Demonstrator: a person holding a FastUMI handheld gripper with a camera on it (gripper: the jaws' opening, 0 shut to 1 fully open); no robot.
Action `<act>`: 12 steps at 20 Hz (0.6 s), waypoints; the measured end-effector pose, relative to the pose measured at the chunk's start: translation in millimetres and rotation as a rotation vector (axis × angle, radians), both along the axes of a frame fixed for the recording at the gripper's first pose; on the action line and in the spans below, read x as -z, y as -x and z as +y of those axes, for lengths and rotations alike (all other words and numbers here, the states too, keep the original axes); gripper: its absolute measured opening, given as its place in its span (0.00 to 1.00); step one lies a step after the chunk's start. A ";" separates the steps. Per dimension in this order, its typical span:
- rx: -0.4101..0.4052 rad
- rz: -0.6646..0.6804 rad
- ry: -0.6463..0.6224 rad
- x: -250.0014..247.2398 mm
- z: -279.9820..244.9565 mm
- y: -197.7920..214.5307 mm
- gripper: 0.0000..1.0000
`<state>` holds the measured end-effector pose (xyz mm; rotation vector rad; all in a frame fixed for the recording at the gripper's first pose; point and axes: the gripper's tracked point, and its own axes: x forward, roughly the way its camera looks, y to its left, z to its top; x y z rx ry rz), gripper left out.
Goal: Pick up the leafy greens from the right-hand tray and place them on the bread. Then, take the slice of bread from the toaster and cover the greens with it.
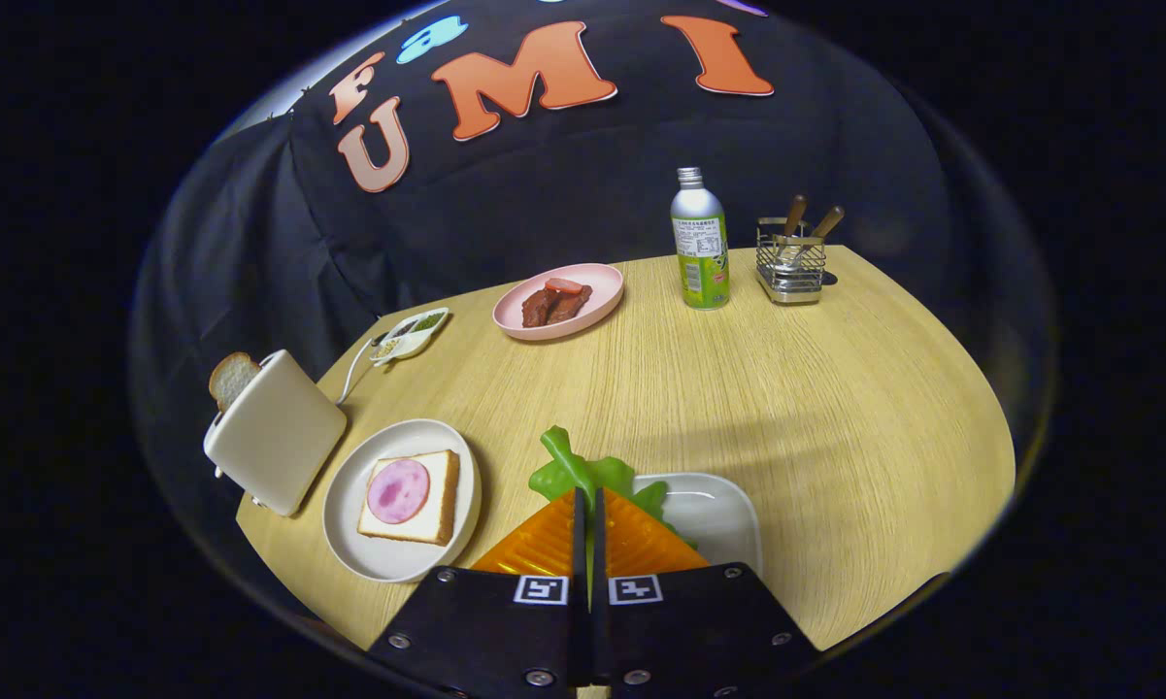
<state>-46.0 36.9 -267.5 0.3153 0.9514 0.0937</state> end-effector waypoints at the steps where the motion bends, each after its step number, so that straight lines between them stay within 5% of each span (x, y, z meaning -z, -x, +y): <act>1: -0.003 -0.011 -0.015 -4.4 3.9 -2.7 0.01; 12: -0.071 -0.117 -0.101 -42.6 56.2 -33.7 0.01</act>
